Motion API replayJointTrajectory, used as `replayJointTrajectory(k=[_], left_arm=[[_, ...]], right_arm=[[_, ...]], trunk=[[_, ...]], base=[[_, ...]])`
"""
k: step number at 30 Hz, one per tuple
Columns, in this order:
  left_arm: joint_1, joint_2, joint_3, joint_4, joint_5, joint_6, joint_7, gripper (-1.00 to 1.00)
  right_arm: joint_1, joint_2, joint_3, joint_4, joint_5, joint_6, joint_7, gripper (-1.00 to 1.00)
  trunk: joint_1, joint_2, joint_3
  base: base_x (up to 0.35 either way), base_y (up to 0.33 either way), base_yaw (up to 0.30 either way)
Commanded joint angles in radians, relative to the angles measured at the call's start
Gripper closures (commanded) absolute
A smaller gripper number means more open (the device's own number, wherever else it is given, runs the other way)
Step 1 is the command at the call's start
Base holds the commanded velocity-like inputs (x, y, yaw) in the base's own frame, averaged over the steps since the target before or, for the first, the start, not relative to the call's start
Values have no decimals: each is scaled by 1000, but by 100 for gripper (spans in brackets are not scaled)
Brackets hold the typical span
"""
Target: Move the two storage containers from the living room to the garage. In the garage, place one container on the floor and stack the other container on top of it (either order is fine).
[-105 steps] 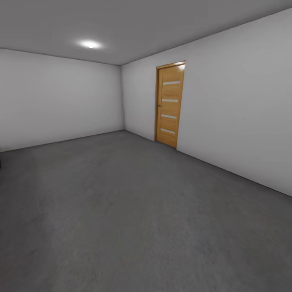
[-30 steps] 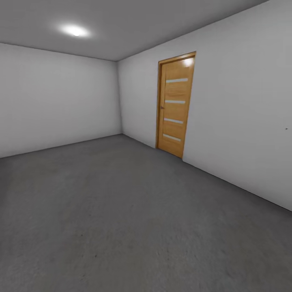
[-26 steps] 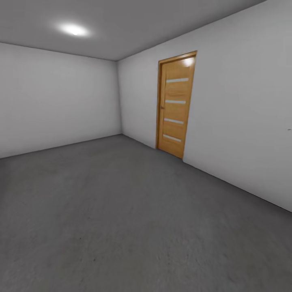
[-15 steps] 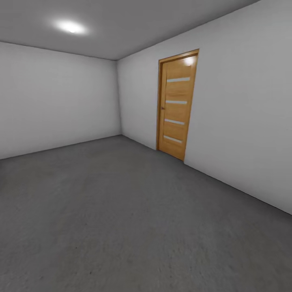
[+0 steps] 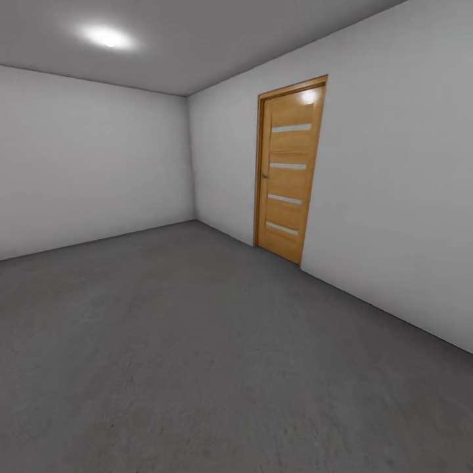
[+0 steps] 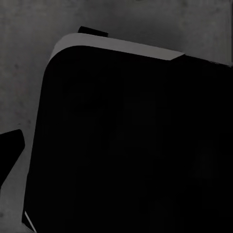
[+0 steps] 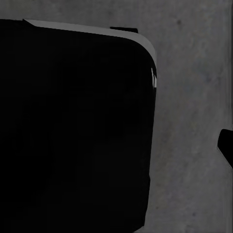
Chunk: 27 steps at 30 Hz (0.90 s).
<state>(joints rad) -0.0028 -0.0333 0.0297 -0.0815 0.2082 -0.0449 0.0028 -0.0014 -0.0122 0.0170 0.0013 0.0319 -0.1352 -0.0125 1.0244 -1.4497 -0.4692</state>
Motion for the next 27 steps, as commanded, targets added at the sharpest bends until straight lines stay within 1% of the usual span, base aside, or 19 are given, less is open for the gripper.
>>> replayJointTrajectory(k=[1, 27], left_arm=[[0, 0, 2, 0, 5, -3, 0, -100], [0, 0, 1, 2, 5, -1, 0, -100]], right_arm=[[0, 0, 1, 0, 3, -3, -1, -100], [0, 0, 1, 0, 3, -3, -1, -100]], trunk=[[1, 0, -1], [1, 0, -1]], base=[[323, 0, 0], [323, 0, 0]])
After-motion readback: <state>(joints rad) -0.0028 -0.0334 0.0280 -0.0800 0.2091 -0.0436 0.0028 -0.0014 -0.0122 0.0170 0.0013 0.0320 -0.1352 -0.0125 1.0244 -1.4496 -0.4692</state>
